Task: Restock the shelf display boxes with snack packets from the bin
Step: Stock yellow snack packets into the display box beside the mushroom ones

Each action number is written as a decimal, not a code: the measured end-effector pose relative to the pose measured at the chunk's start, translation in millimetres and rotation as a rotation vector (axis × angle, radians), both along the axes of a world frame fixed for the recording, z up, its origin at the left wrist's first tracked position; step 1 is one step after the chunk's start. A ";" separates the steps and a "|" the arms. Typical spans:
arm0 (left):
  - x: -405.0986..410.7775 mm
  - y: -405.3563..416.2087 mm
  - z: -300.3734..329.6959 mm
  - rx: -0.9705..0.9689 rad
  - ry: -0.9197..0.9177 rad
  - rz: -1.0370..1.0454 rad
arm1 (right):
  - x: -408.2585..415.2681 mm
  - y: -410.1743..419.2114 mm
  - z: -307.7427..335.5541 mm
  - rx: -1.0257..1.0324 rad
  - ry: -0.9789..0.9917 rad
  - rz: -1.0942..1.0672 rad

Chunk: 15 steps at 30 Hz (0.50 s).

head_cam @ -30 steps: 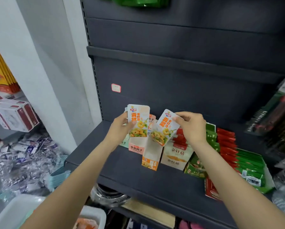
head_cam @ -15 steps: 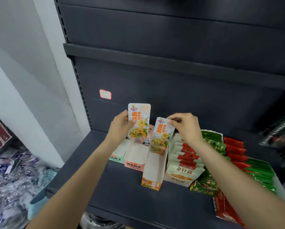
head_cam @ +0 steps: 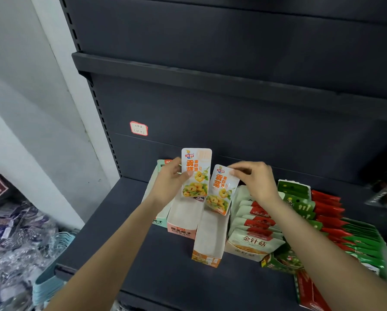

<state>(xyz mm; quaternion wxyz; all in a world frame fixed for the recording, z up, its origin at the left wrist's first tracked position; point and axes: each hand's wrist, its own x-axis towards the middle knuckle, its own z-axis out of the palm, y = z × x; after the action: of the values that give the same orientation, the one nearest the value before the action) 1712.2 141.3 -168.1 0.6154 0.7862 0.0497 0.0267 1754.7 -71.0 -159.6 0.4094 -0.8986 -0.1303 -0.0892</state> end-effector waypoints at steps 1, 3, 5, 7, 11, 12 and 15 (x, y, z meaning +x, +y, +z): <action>0.9 0.6 -0.3 0.005 0.005 0.007 | 0.0 0.6 -0.1 0.015 -0.019 0.002; 3.5 2.5 -1.0 0.006 0.020 0.023 | 1.4 1.7 1.2 0.046 -0.049 0.004; 4.9 3.8 -1.1 0.008 0.032 0.030 | 4.2 3.0 2.9 0.059 -0.064 0.009; 5.2 3.7 -1.4 0.015 0.039 0.035 | 5.9 4.4 3.5 0.059 -0.066 0.009; 4.8 2.8 -1.6 0.014 0.045 0.045 | 5.5 5.7 3.4 0.063 -0.087 0.001; 4.9 3.0 -1.8 0.016 0.044 0.046 | 5.6 6.0 4.1 0.058 -0.098 0.003; 4.3 3.6 -1.5 0.017 0.040 0.047 | 5.5 6.2 5.7 0.041 -0.100 0.012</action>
<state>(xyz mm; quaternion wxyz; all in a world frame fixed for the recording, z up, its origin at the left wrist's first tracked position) 1716.5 144.9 -169.6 0.6069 0.7903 0.0803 0.0257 1760.3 -64.9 -153.9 0.4210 -0.8837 -0.1543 -0.1342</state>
